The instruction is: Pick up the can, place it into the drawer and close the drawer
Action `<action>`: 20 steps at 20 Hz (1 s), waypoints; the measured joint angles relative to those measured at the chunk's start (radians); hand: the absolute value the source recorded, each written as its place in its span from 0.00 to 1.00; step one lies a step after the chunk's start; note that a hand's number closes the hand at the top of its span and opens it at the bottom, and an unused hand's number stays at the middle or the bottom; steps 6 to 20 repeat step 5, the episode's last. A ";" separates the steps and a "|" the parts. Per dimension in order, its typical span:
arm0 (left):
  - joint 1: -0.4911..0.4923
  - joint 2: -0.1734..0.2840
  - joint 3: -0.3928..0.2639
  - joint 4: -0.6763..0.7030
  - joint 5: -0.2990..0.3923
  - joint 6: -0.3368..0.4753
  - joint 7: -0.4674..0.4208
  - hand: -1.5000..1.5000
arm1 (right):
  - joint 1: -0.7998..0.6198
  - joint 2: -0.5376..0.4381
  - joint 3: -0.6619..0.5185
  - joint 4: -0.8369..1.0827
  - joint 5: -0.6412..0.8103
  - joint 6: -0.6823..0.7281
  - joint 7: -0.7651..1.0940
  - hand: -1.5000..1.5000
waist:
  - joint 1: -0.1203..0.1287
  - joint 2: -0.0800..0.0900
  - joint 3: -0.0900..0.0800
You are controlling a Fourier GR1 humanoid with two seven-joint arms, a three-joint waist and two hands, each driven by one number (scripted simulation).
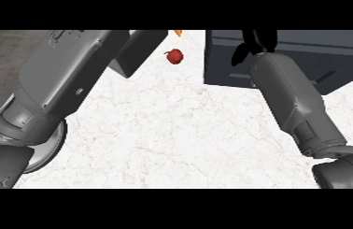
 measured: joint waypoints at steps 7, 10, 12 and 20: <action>0.056 0.043 0.001 -0.074 0.004 -0.019 0.019 0.00 | -0.013 0.000 -0.042 0.017 -0.044 0.015 -0.084 0.00 | 0.000 0.004 0.003; 0.056 0.043 0.001 -0.074 0.004 -0.019 0.019 0.00 | -0.013 0.000 -0.042 0.017 -0.044 0.015 -0.084 0.00 | 0.000 0.004 0.003; 0.056 0.043 0.001 -0.074 0.004 -0.019 0.019 0.00 | -0.013 0.000 -0.042 0.017 -0.044 0.015 -0.084 0.00 | 0.000 0.004 0.003; 0.056 0.043 0.001 -0.074 0.004 -0.019 0.019 0.00 | -0.013 0.000 -0.042 0.017 -0.044 0.015 -0.084 0.00 | 0.000 0.004 0.003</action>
